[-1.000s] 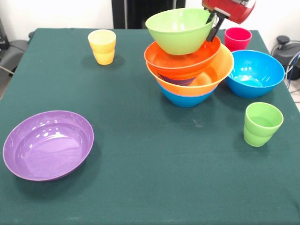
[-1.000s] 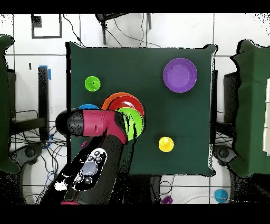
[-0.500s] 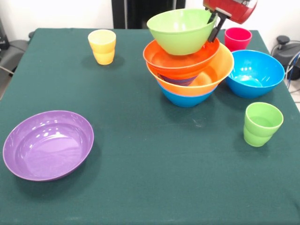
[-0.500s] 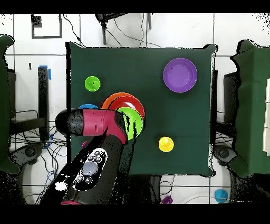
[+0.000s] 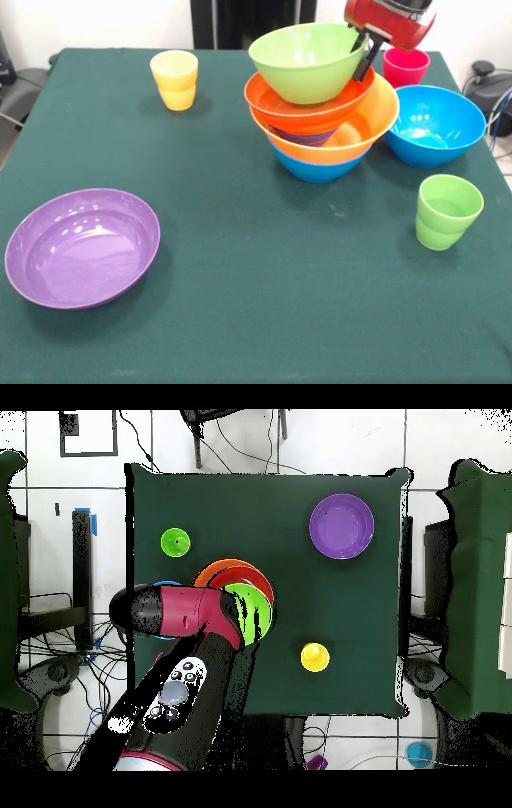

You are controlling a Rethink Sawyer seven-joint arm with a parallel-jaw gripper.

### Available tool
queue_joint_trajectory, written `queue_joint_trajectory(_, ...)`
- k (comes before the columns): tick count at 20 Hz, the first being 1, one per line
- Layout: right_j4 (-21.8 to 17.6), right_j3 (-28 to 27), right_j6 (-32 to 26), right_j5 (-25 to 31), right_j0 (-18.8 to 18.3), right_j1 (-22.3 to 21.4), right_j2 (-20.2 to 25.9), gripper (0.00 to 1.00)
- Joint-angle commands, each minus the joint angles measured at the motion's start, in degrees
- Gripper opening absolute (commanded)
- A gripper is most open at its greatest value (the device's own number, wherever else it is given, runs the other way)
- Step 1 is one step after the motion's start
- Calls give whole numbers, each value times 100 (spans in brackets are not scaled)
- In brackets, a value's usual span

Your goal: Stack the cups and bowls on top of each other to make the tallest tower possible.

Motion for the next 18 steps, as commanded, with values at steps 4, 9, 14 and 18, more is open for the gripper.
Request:
queue_joint_trajectory(4,194,-159,958,9,-115,12,422,0)
queue_joint_trajectory(9,211,-148,938,46,-125,-15,414,0)
queue_joint_trajectory(14,209,-120,972,33,-97,0,388,0)
queue_joint_trajectory(18,181,-105,936,-19,-130,11,378,0)
